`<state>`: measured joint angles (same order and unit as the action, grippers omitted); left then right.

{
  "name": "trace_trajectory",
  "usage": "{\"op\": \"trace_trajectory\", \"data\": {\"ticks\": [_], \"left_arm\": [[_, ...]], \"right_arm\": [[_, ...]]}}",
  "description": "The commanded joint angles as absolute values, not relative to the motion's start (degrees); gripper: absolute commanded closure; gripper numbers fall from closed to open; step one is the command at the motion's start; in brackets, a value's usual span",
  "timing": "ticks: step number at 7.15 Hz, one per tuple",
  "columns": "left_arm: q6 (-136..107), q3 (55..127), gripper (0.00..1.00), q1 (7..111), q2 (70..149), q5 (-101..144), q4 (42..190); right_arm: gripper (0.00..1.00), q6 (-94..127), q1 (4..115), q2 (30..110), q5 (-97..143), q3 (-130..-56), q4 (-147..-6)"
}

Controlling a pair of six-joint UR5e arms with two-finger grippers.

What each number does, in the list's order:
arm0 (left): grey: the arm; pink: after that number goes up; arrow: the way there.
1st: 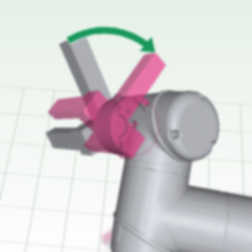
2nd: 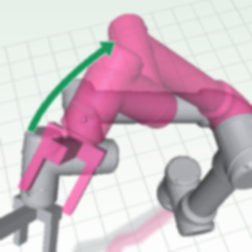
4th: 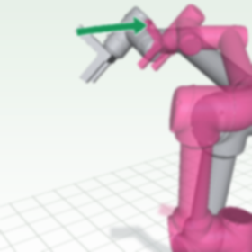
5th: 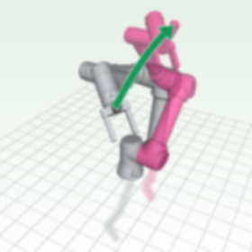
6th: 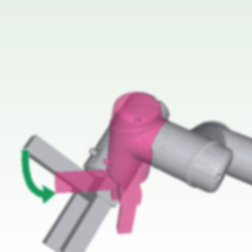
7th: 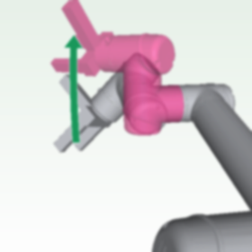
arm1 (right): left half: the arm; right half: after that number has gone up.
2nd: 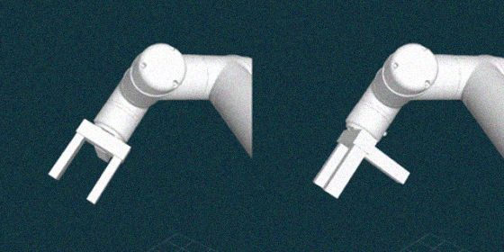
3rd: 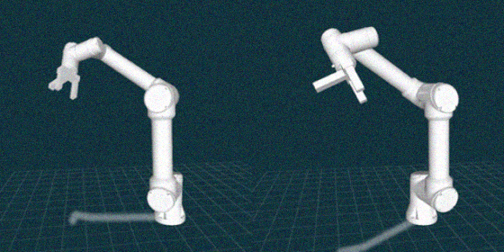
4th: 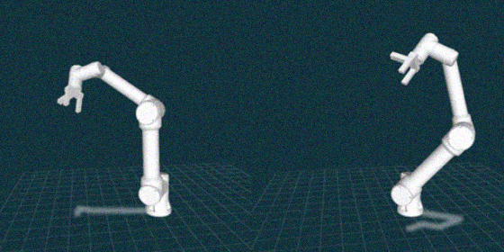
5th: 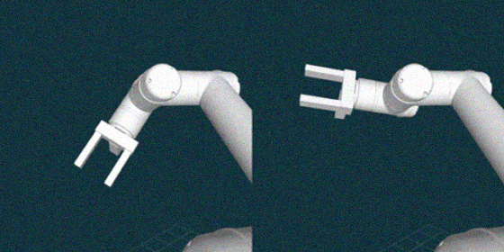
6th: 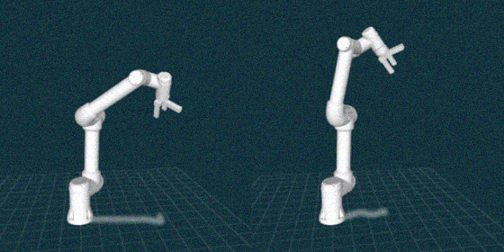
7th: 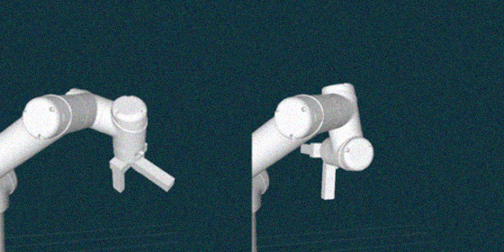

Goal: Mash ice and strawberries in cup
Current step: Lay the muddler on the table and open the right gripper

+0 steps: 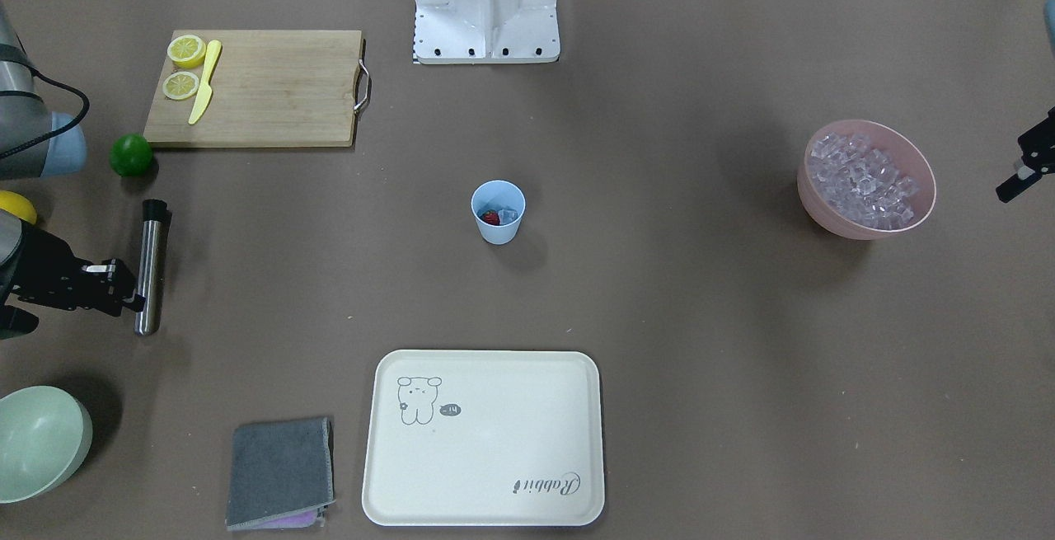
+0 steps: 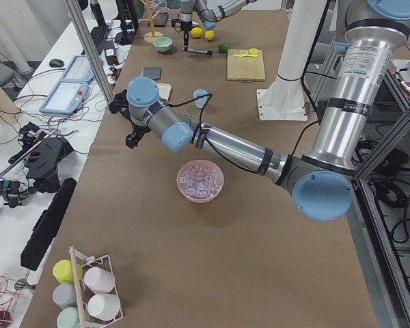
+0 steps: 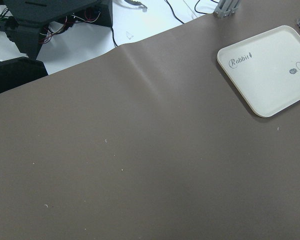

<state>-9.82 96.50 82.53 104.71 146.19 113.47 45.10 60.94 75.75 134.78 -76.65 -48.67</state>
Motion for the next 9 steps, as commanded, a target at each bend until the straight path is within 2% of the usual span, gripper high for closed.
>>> {"op": "trace_trajectory", "data": {"ticks": [1,2,7,9], "left_arm": [[-9.8,96.6,0.03,82.5,104.7,145.5,113.5],[-9.7,96.6,0.03,82.5,104.8,144.8,113.5],[-9.4,96.0,0.03,85.0,102.8,145.3,110.6],[-9.3,96.0,0.03,87.2,102.8,145.2,105.6]], "right_arm": [[0.28,45.2,60.9,75.9,134.8,-76.5,-48.8],[0.01,45.1,62.0,76.0,135.2,-77.1,-48.7],[0.01,41.5,75.4,76.2,144.0,-77.6,-49.7],[0.01,29.6,81.7,76.3,144.1,-77.7,-57.0]]}}
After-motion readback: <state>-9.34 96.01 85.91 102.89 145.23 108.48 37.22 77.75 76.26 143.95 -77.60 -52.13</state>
